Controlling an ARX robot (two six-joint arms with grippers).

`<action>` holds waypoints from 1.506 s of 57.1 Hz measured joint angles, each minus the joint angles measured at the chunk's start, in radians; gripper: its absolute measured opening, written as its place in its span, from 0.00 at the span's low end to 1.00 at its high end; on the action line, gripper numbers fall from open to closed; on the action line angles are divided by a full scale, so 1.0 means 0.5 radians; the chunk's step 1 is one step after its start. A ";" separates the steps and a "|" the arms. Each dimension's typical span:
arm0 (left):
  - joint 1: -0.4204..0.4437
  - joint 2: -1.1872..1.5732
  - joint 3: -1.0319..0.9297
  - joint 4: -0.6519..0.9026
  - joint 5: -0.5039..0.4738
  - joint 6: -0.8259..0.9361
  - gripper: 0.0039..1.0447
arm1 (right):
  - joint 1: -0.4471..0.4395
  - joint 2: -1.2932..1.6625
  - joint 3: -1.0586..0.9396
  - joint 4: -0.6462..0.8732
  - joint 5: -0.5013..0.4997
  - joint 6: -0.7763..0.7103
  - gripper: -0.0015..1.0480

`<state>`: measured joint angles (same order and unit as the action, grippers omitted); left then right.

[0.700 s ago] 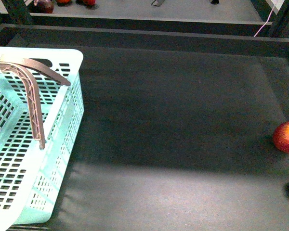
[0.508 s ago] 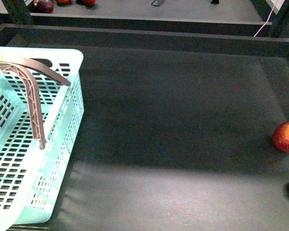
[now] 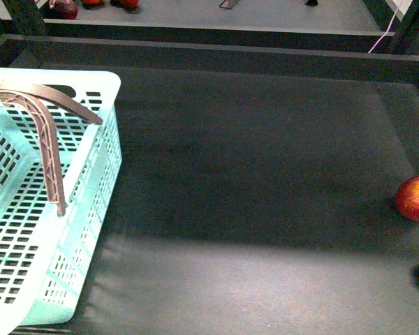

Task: Pick apple with right arm and hold basket with left

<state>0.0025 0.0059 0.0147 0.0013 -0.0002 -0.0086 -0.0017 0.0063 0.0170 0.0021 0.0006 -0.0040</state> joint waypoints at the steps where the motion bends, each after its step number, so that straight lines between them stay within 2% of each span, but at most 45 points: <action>1: 0.000 0.000 0.000 0.000 0.000 0.000 0.94 | 0.000 0.000 0.000 0.000 0.000 0.000 0.92; 4: 0.000 0.001 0.000 -0.001 0.002 -0.002 0.94 | 0.000 0.000 0.000 0.000 0.000 0.000 0.92; 7: 0.054 0.093 0.077 -0.221 0.203 -0.192 0.94 | 0.000 0.000 0.000 0.000 0.002 0.001 0.92; 9: 0.109 0.259 0.173 -0.437 0.364 -0.416 0.94 | 0.000 0.000 0.000 0.000 -0.002 0.000 0.92; 11: 0.146 0.423 0.222 -0.517 0.469 -0.626 0.94 | 0.000 -0.001 0.000 0.000 -0.002 0.001 0.92; 15: 0.184 0.623 0.234 -0.438 0.533 -0.974 0.94 | 0.000 -0.001 0.000 0.000 -0.001 0.001 0.92; 23: 0.259 1.129 0.288 0.048 0.631 -1.472 0.94 | 0.000 -0.002 0.000 0.000 -0.002 0.001 0.92; 35: 0.315 2.088 0.517 0.791 0.614 -1.985 0.94 | 0.000 -0.002 0.000 0.000 -0.001 0.001 0.92; 42: 0.314 2.582 0.739 0.976 0.551 -2.192 0.94 | 0.000 -0.002 0.000 -0.001 -0.001 0.001 0.92; 60: 0.315 3.252 1.192 0.967 0.362 -2.419 0.94 | 0.000 -0.002 0.000 -0.001 -0.001 0.001 0.92; 86: 0.327 3.606 1.549 0.820 0.222 -2.428 0.94 | 0.000 -0.002 0.000 -0.001 -0.001 0.001 0.92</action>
<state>0.1658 1.8091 0.7891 0.4114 0.1108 -1.2228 -0.0017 0.0055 0.0170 0.0017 0.0002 -0.0036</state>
